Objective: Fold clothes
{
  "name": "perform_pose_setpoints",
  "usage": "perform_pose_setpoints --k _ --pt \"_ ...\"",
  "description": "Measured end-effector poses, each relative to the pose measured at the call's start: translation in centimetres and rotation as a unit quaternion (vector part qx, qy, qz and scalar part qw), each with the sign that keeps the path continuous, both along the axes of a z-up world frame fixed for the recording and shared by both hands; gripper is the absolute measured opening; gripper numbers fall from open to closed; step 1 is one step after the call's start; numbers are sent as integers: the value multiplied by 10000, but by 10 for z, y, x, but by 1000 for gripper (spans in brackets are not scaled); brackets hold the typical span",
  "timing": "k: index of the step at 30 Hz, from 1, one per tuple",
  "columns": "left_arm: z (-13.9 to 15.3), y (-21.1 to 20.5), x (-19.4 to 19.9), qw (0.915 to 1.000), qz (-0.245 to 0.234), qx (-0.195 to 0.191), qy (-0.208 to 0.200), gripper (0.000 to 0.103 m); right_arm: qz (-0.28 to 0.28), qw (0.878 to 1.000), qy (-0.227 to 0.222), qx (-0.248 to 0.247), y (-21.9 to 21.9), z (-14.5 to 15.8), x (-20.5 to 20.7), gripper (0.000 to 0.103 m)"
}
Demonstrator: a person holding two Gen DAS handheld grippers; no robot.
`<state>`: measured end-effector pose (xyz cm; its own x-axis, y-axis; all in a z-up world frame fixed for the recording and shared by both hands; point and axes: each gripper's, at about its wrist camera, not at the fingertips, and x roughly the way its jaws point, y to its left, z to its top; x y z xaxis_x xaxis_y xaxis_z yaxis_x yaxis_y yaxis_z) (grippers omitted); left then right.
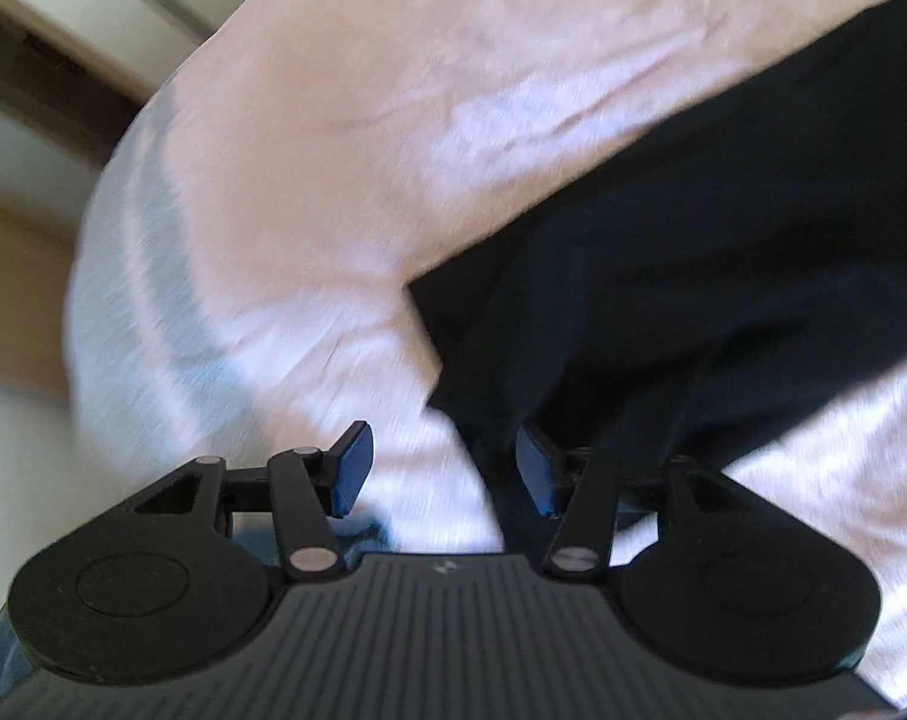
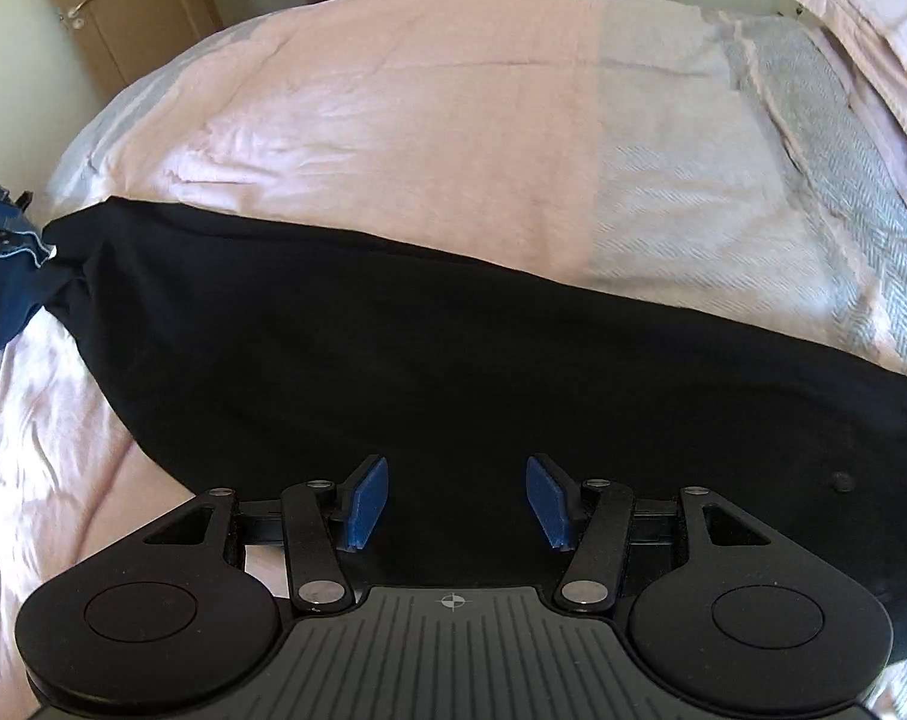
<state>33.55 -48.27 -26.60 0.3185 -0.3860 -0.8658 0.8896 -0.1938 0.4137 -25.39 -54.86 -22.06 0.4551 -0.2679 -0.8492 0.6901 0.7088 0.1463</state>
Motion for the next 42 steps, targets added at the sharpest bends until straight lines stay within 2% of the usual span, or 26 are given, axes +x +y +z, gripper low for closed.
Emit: perform_pose_setpoints --k 2,4,5,8,10,13,15,18,19,21,23,29,30,31,32,33,34,37,40,42 --pt "-16 -16 15 9994 -48 238 243 45 -234 9997 44 -10 15 0 19 55" --pt "-29 -30 31 9975 -83 525 458 7 -406 9991 121 65 26 -7 39 55" --pt "-29 -32 39 9968 -146 589 525 3 -475 9987 185 95 33 -12 52 55" --pt "-13 -42 65 9973 -163 385 606 5 -607 9974 282 251 48 -26 86 55" --pt "-5 -52 84 9982 -31 200 564 0 -467 9981 233 328 55 -29 107 55" --pt "-16 -64 107 9990 217 196 340 0 -160 9991 337 183 60 -36 134 55" --pt "-16 -64 109 9981 216 103 563 0 -196 9989 347 257 55 -44 145 55" --pt "-16 -63 112 9957 213 -35 898 7 -309 9985 300 351 44 -52 155 56" --pt "-16 -62 113 9946 212 -81 1009 19 -298 9984 294 376 40 -55 158 56" --pt "-15 -62 104 9925 -84 -56 1219 37 -202 9984 353 389 34 -60 161 56" --pt "-20 -63 85 9908 -568 78 1228 39 12 9983 507 268 27 -66 169 56" --pt "-39 -57 60 9896 -1279 271 597 39 847 9888 1095 -556 -14 -68 184 56" --pt "-42 -56 55 9885 -1396 303 491 35 981 9857 1176 -701 -22 -68 185 56" --pt "-45 -55 51 9872 -1513 335 384 19 1120 9822 1251 -842 -31 -69 185 56" --pt "-48 -54 47 9856 -1630 366 278 9 1258 9782 1326 -984 -39 -69 186 56" --pt "-51 -53 42 9837 -1746 398 172 5 1435 9735 1404 -1095 -47 -71 186 56" --pt "-55 -52 38 9815 -1862 430 66 2 1638 9680 1483 -1188 -53 -74 187 55" --pt "-62 -50 27 9754 -2138 501 -206 1 2186 9484 1848 -1366 -67 -87 186 55" --pt "-58 -56 28 9788 -1995 433 -192 1 2420 9408 1996 -1287 -77 -98 177 54" --pt "-55 -59 29 9809 -1899 387 -183 1 2480 9389 2062 -1206 -81 -102 175 21"
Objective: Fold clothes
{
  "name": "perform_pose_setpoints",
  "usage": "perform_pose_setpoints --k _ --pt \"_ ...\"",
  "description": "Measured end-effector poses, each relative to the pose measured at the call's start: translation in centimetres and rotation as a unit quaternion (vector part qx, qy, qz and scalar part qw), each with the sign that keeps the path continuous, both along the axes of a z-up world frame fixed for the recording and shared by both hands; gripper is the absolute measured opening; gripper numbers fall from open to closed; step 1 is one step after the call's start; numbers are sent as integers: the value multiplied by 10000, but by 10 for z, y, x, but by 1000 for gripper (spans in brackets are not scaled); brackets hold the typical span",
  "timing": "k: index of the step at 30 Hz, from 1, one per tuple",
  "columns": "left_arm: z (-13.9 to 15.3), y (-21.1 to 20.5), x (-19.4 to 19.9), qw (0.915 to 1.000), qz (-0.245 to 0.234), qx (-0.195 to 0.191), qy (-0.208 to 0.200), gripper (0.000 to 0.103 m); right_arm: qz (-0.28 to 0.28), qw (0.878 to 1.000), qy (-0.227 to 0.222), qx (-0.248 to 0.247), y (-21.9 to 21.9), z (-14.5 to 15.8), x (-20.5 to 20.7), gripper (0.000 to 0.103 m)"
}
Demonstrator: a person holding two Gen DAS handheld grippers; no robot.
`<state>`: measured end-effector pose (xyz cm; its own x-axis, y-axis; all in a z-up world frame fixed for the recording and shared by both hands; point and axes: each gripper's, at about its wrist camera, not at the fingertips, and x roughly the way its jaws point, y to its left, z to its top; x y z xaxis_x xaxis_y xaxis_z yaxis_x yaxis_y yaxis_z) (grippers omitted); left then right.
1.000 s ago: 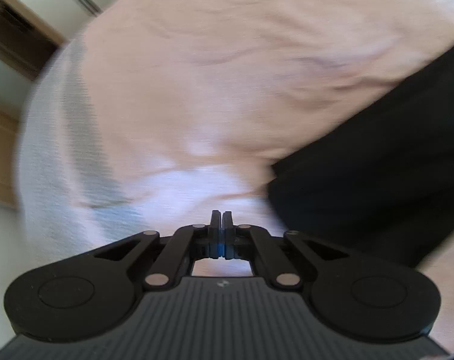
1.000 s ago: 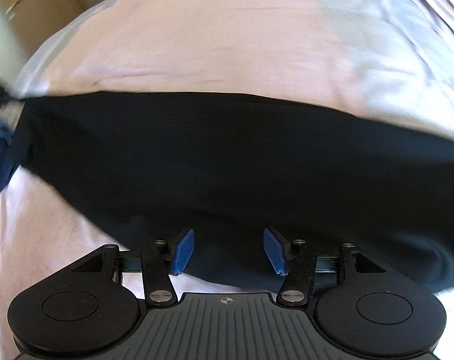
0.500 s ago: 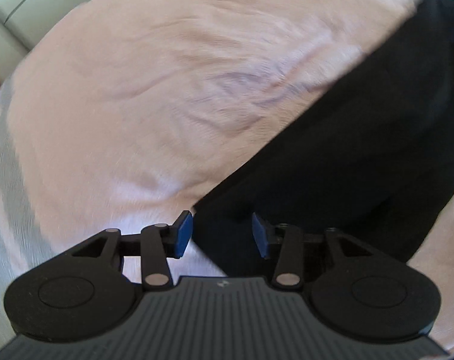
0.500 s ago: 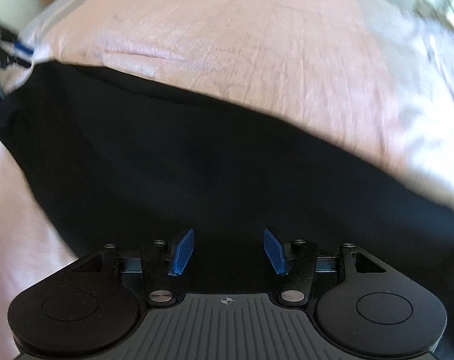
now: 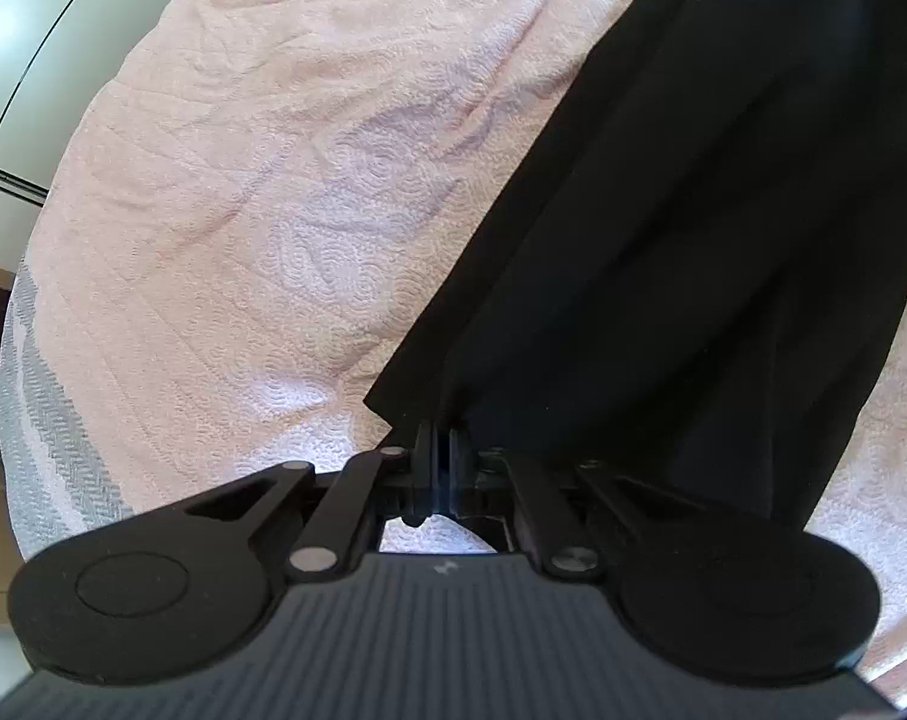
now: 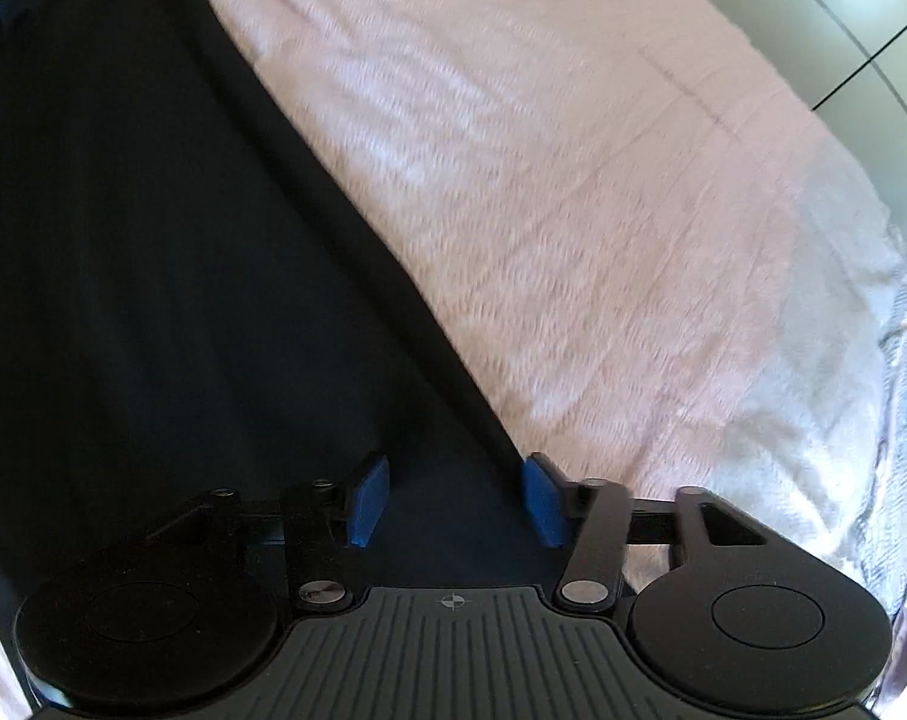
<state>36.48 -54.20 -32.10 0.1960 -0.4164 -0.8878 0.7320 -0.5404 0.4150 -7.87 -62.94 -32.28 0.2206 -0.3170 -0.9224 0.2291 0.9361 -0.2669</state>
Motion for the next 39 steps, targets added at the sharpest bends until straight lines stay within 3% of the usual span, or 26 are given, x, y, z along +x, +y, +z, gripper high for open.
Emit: perform_pose_setpoints --k 3,7,10,12,13,15,17,18,22,26,28,30,34,36,39 --pt "4 -5 1 9999 147 -68 22 2 -43 9999 -90 -44 -1 8 -10 6" --pt "10 -13 3 9993 342 -159 50 2 -177 9989 -392 -196 -6 22 -19 4" --pt "-7 -21 -1 9989 477 -16 -31 3 -330 9982 -463 -198 -14 16 -18 4" --pt "-13 -22 -1 9979 631 -71 -151 12 -508 9975 -458 -191 -17 11 -17 5" --pt "-15 -22 -1 9971 722 -124 -219 21 -597 9970 -455 -188 -18 9 -17 6" --pt "-16 -21 0 9951 888 -240 -348 32 -800 9952 -419 -376 -14 15 -20 26" --pt "-7 -12 6 9940 958 -350 -396 32 -1009 9919 -444 -634 -6 23 -23 38" --pt "-1 -7 9 9935 984 -398 -408 32 -1154 9898 -508 -656 0 28 -26 39" --pt "31 31 2 9961 608 -572 -291 31 -1618 9820 -956 -183 33 46 -36 39" --pt "27 90 -42 9979 -489 -325 -267 32 -1715 9786 -1118 225 82 46 -39 40" --pt "2 116 -64 9907 -1133 -175 -731 33 -1854 9746 -1171 457 104 37 -34 40" --pt "-28 136 -82 9769 -1680 -84 -1321 25 -1982 9707 -1191 658 120 28 -31 40" --pt "-73 149 -91 9520 -2054 -137 -2268 19 -2004 9709 -1112 688 145 21 -29 40" --pt "-77 160 -92 9414 -2296 -180 -2465 18 -2040 9711 -1066 636 152 21 -31 40" --pt "-72 174 -92 9386 -2347 -324 -2506 23 -2178 9687 -1053 551 157 27 -38 40"
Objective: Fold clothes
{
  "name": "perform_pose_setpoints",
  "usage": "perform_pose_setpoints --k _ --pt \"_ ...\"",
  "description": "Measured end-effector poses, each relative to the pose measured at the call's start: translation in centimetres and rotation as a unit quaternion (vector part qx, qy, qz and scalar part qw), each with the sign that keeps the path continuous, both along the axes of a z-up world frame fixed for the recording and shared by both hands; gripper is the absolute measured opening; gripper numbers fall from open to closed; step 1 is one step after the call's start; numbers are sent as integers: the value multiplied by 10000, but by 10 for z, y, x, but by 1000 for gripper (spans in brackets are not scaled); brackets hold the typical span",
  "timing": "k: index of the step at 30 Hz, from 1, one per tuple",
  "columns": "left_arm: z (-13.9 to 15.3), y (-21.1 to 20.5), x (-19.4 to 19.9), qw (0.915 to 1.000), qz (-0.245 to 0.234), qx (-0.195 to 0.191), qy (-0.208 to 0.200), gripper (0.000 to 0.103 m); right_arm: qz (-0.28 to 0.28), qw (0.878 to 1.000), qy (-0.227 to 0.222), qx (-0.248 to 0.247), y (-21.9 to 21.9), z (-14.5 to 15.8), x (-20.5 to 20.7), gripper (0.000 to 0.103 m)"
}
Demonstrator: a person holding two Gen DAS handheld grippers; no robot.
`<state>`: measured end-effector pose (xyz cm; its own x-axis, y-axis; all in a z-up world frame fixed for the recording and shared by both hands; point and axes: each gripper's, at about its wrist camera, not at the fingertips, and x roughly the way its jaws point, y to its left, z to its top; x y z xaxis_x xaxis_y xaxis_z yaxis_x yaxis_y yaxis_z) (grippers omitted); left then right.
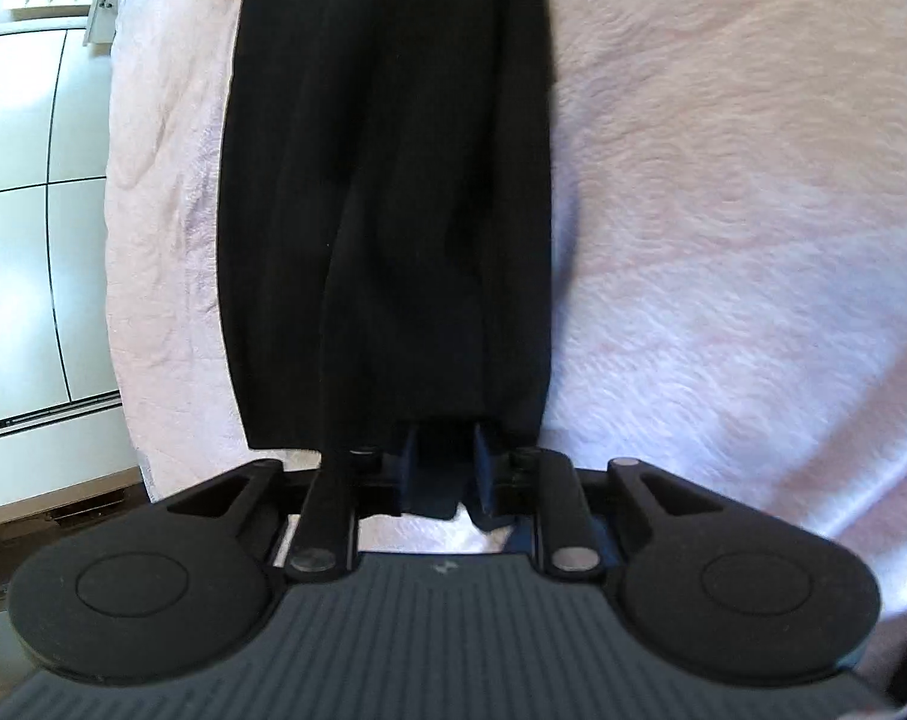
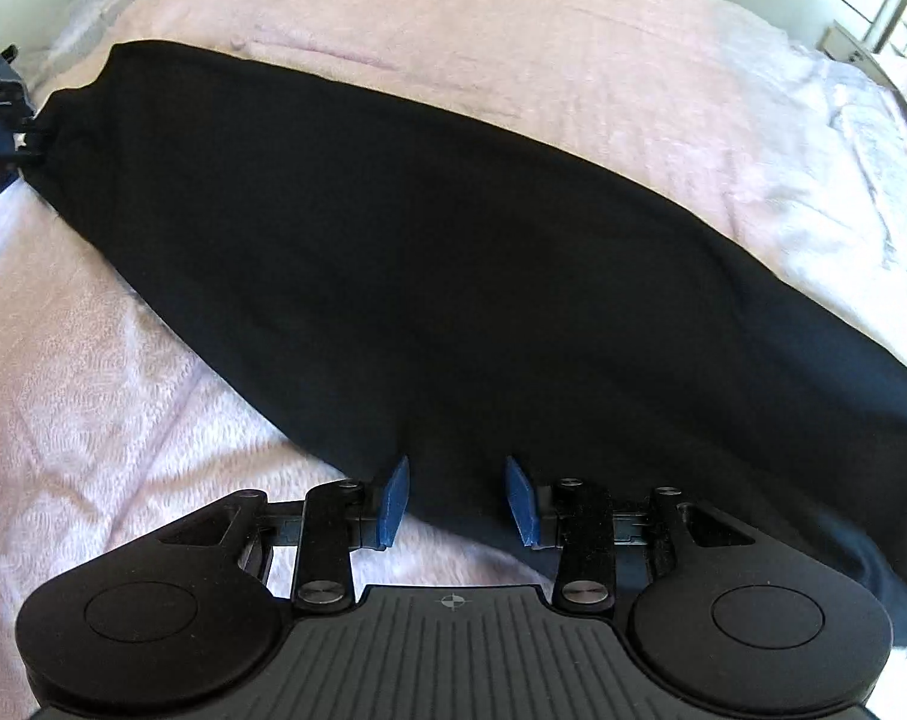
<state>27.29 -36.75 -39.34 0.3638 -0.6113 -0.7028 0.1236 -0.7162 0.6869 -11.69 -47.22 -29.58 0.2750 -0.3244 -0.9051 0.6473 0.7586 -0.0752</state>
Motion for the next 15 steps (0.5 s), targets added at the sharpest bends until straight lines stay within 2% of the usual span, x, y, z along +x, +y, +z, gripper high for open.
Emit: perform_pose_setpoints --k 3,9,11,12,15 --pt "-6 2 -1 9999 -62 -136 -64 32 -224 9997 -6 -7 7 7 -7 40" --pt "-7 1 5 9998 37 -189 39 32 -340 9994 26 -52 22 12 -8 40" --pt "-5 1 8 9997 96 -181 106 18 -396 9992 76 -77 33 11 -12 40" --pt "-4 1 9 9997 125 -177 139 0 -454 9989 97 -74 36 10 -13 40" --pt "-1 1 13 9993 213 -165 239 0 -640 9979 123 -50 43 10 -19 41"
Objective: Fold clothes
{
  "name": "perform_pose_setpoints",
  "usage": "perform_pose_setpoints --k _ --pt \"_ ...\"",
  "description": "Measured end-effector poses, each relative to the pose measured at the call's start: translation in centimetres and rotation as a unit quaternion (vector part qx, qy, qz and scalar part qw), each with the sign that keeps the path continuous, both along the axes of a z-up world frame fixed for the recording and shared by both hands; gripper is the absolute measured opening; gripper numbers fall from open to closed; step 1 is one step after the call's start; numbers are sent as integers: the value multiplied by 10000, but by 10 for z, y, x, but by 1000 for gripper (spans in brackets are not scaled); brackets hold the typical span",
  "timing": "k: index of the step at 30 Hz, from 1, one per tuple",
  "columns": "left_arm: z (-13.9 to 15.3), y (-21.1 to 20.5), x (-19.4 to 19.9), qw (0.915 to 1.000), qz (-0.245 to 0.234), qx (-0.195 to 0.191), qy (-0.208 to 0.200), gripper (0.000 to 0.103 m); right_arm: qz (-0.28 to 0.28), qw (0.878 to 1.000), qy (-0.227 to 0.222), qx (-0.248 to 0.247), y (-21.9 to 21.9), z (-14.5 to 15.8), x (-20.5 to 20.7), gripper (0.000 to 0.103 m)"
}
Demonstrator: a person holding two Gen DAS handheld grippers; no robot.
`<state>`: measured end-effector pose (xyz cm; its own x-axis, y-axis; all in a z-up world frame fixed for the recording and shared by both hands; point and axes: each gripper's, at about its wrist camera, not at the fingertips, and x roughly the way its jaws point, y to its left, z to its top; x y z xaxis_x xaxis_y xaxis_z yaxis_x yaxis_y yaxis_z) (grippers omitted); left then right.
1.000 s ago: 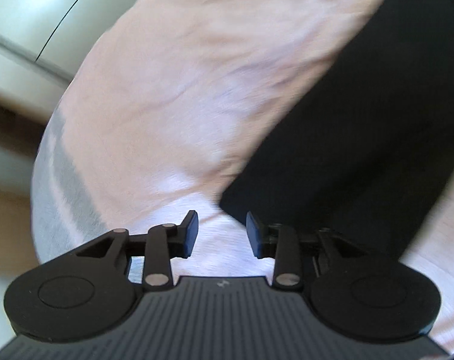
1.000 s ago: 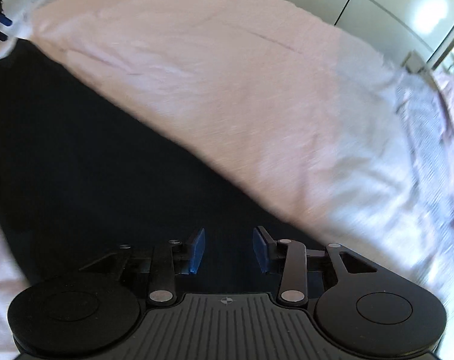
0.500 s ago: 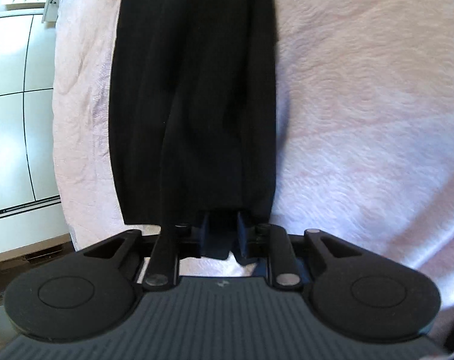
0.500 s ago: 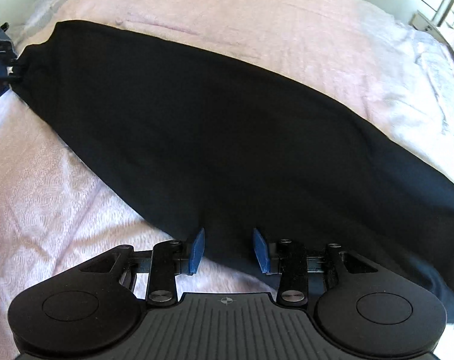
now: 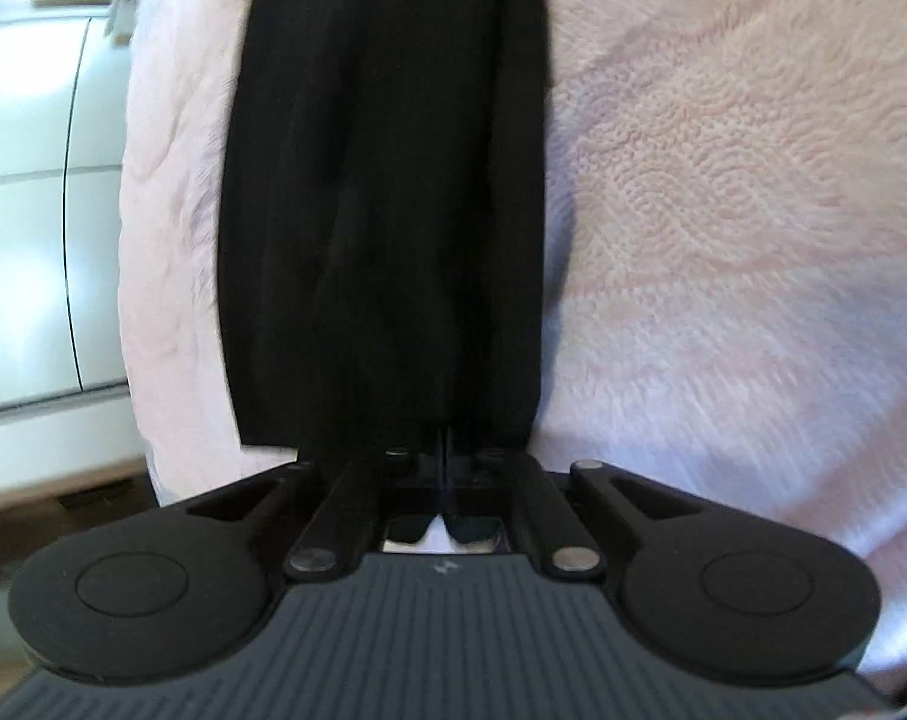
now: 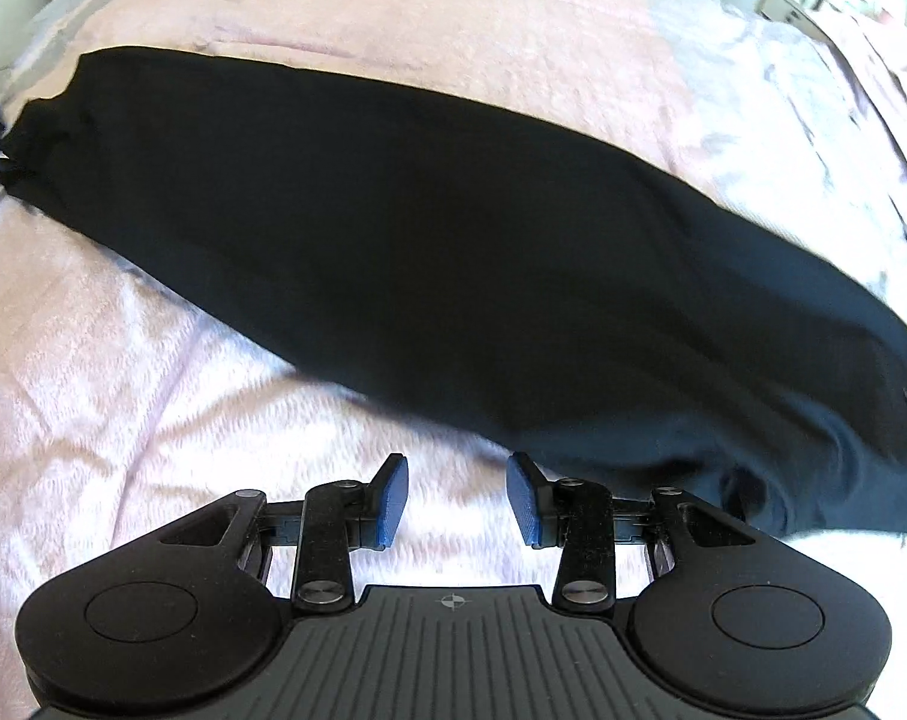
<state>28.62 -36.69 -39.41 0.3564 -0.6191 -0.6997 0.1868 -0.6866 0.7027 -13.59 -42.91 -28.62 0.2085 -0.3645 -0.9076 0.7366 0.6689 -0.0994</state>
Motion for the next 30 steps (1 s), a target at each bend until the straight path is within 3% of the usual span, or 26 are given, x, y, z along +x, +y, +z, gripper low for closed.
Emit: perform_pose_setpoints --k 2,4,5,13,15,18,21,25,30 --pt "8 7 5 9999 19 0 110 0 -70 10000 -28 -30 4 3 -4 44" --pt "16 15 9 9997 37 22 239 0 -122 9999 -63 -103 8 6 -6 61" --pt "16 15 9 9995 72 78 307 0 -164 9998 -81 -127 10 6 -7 64" --pt "12 11 11 9976 414 392 403 8 -777 9966 -275 45 9 5 -15 65" --pt "21 12 13 9962 572 404 522 16 -966 9948 -309 -11 8 7 -22 65" --pt "39 17 3 9942 725 247 759 17 -1477 9883 -381 -82 5 9 -40 65" --pt "55 15 -27 9898 785 95 1187 20 -2177 9743 -571 -115 -4 12 -65 65" --pt "63 5 -100 9838 301 16 1770 28 -2909 9521 -940 -82 -20 17 -99 65" --pt "66 -28 -208 9611 -400 2 2734 37 -3343 9334 -1303 -78 -34 9 -125 65"
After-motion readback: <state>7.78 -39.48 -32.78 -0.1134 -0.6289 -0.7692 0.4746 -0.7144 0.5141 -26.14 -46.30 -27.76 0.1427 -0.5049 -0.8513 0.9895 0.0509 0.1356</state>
